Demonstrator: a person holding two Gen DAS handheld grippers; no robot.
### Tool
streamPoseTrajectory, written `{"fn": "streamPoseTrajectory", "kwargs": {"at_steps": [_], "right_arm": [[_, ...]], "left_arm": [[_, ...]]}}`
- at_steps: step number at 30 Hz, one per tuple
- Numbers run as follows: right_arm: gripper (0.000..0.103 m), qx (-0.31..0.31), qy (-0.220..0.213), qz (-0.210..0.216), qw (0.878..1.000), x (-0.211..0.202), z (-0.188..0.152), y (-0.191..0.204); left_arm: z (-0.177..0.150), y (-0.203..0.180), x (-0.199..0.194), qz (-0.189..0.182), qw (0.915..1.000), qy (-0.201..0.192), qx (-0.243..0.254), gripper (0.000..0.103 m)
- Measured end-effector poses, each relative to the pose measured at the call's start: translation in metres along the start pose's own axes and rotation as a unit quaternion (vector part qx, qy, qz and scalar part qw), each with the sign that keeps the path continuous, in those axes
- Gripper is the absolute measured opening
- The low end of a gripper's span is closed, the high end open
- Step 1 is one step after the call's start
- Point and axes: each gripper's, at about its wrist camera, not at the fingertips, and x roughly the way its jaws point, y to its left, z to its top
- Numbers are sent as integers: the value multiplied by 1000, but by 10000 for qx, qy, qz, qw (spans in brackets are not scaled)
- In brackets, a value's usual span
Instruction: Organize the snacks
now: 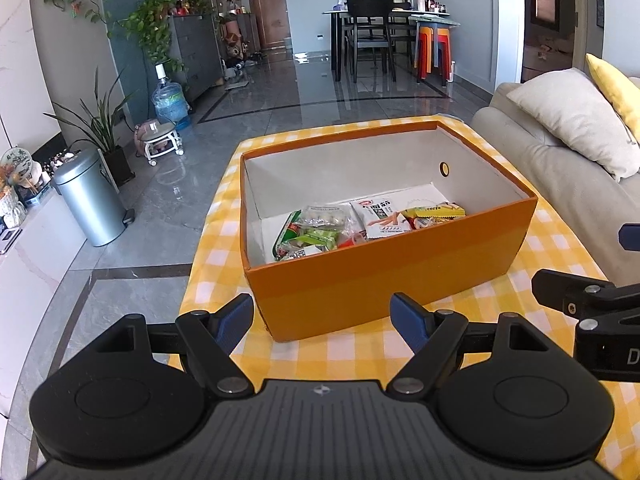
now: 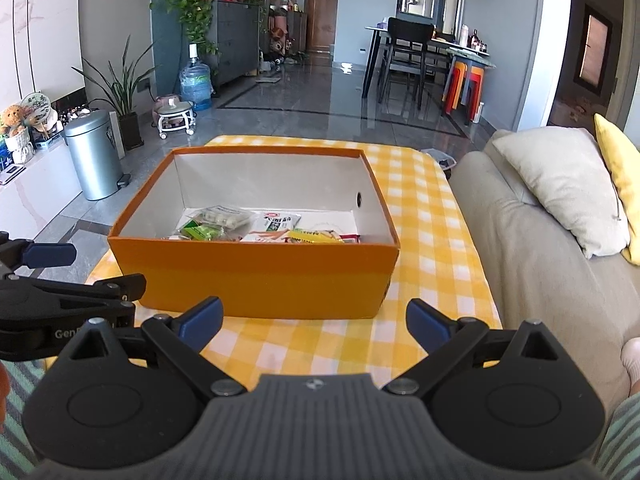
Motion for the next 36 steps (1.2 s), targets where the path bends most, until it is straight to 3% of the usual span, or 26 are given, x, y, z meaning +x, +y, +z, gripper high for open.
{"fn": "streamPoseTrajectory", "kwargs": {"at_steps": [36], "right_arm": [[95,-43,-70,32,10000,1,3,1]], "left_arm": [[6,2,-4,53,9999,56,-71,91]]}}
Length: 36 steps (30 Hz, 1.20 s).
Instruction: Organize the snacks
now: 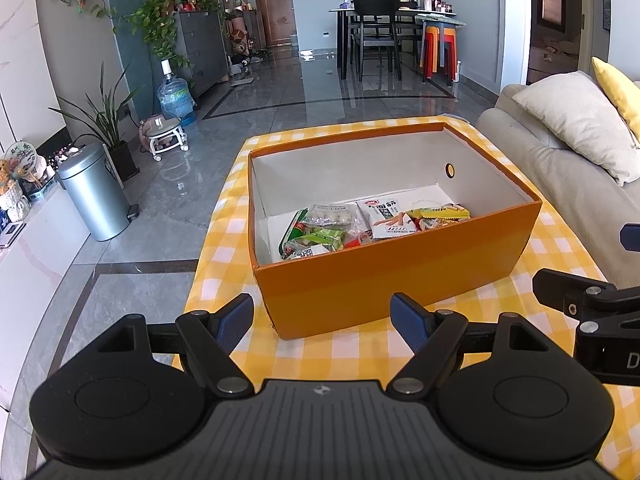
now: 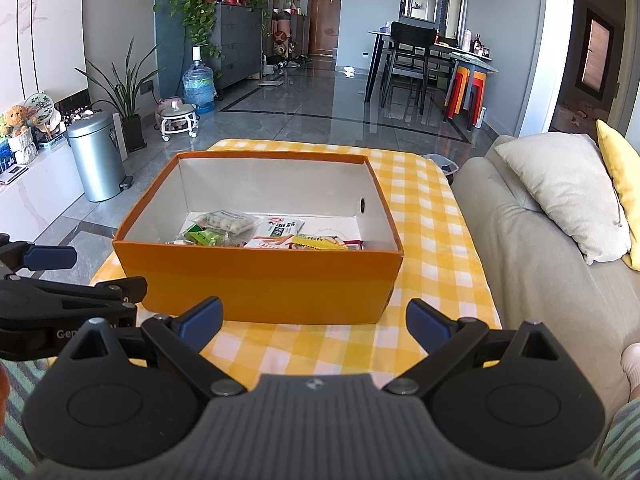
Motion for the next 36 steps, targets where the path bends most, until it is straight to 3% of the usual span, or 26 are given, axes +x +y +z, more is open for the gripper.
{"fn": "streamPoseTrajectory", "kwargs": {"at_steps": [36], "right_arm": [[95,6,-18,1,10000,0,0,-1]], "left_arm": [[0,1,-6,19,10000,-18,-72,91]]}}
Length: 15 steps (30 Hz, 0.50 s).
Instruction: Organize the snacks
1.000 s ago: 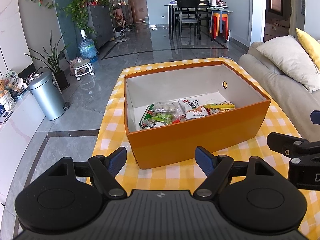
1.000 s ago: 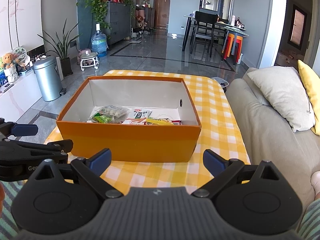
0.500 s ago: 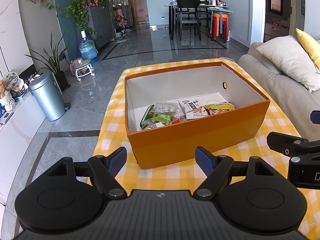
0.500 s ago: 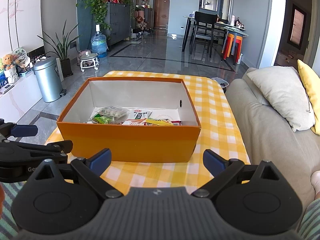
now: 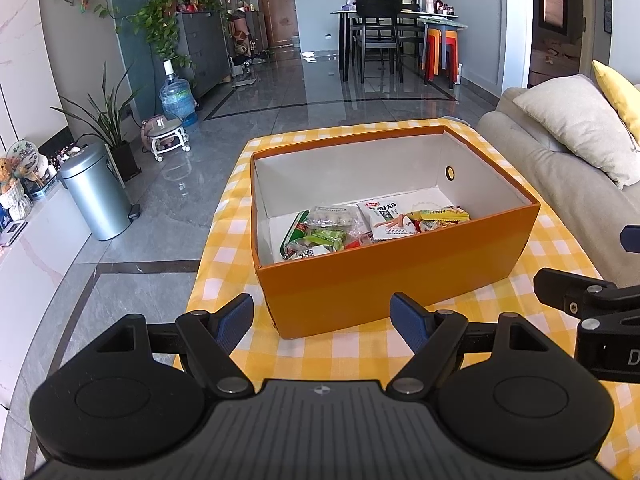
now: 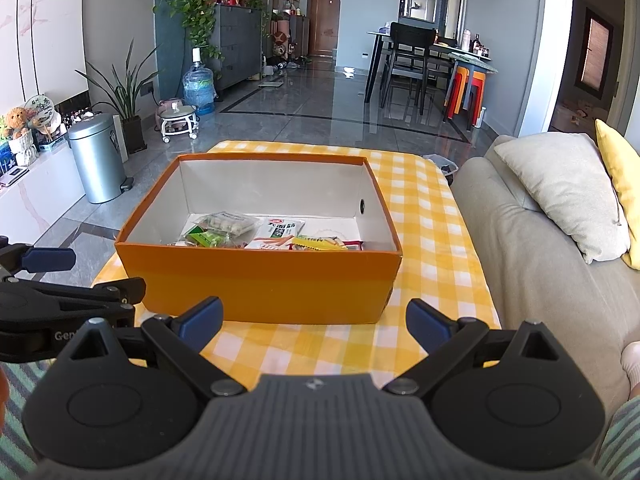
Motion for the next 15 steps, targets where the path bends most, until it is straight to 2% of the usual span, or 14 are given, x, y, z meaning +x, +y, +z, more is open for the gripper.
{"fn": "streamPoseTrajectory", "kwargs": {"at_steps": [15], "right_arm": [[95,33,58,-10,10000,1,-1,-2]], "left_arm": [[-3,-1,-4,-35,9997,-151,-179,88]]}}
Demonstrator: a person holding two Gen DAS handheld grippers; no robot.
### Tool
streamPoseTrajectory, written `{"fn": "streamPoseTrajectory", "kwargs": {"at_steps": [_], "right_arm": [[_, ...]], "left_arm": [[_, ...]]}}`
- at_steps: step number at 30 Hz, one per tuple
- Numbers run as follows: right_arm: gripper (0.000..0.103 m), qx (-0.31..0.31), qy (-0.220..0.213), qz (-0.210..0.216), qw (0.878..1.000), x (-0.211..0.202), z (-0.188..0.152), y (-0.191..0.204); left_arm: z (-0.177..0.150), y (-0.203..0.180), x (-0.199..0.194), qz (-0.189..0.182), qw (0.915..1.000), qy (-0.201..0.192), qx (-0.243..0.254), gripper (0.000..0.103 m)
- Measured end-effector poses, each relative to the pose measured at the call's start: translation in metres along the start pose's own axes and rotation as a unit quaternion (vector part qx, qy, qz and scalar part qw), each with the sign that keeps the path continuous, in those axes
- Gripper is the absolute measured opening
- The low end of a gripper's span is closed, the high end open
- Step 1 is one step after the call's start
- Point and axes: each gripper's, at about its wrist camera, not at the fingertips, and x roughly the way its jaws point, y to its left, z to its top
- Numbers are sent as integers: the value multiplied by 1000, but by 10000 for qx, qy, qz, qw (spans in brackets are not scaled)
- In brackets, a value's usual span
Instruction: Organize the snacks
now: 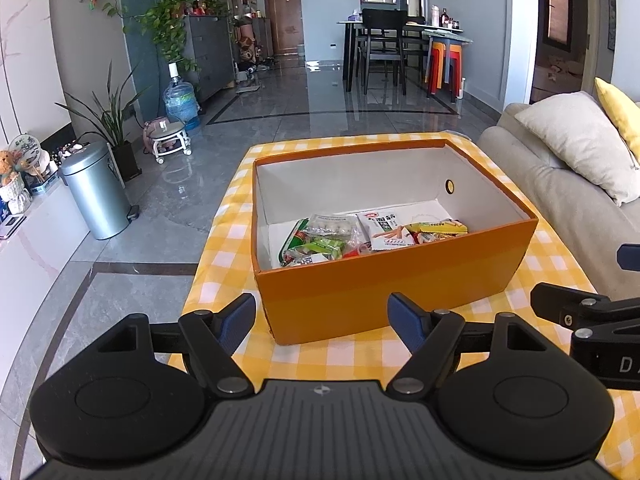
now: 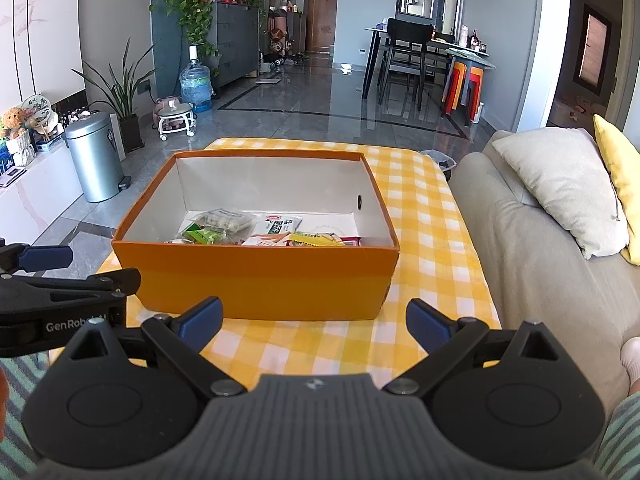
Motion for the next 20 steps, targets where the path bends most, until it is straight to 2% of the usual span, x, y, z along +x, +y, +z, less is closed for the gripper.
{"fn": "streamPoseTrajectory", "kwargs": {"at_steps": [8,20], "right_arm": [[95,-2,8,-1,10000,0,0,-1],[95,22,66,-26,10000,2,-2,-5]], "left_arm": [[1,0,0,-148,9999,55,-35,88],[1,-2,-1,-183,9998,20,-38,89]]}}
